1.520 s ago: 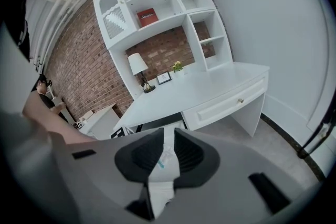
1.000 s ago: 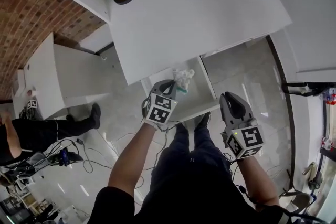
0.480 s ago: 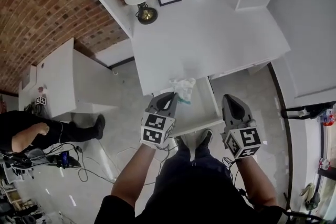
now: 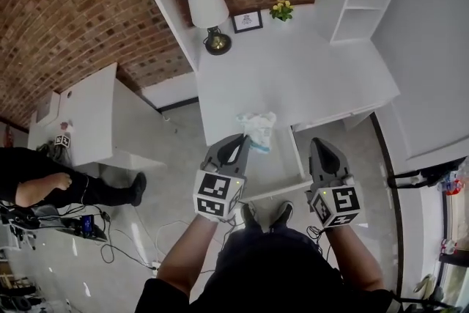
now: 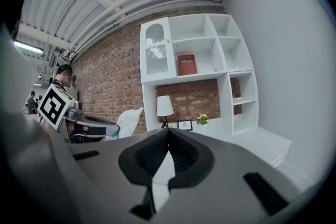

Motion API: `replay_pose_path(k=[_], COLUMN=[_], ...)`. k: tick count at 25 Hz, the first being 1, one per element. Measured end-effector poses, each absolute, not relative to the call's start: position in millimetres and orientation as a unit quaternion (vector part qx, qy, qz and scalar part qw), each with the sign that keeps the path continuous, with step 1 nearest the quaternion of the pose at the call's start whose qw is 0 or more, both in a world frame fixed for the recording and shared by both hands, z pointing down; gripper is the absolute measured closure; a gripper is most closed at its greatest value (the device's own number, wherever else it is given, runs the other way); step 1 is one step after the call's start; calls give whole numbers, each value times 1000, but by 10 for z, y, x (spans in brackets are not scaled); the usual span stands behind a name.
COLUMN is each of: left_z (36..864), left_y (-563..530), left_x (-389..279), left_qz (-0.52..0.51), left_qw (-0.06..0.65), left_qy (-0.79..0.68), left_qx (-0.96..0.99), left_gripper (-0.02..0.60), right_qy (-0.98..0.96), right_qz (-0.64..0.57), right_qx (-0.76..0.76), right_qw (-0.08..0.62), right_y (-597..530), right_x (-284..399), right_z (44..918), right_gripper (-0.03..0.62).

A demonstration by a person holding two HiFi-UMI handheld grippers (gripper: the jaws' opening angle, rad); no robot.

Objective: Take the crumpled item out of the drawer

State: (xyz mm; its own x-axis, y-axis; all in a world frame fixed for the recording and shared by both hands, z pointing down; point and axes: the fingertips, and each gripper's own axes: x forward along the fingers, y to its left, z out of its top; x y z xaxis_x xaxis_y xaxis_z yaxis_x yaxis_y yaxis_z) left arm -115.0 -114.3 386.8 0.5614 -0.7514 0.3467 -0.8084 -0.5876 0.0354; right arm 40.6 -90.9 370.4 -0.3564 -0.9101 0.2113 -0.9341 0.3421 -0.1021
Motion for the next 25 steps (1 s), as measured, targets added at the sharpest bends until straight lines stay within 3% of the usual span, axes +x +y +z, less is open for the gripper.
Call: replay_pose_path(k=[14,21,25], left_z=[3023,2772,2714], left_y=[-913,-860,-842], left_x=[-1010,-944,-910], left_qz=[123,181,180], left_qw=[-23,-159,-174], left_qy=[-448,-456,-452], left_qx=[885,857,856], left_gripper=[566,566,566], right_qy=[-826,-823,-823], right_qz=[50,39,34], right_qx=[561,566,566], right_qw=[-12,-26,-22], right_y=[-902,-951,-982], right_x=[412,477,471], right_z=[3148,2988,2954], right_gripper=[594,594,594])
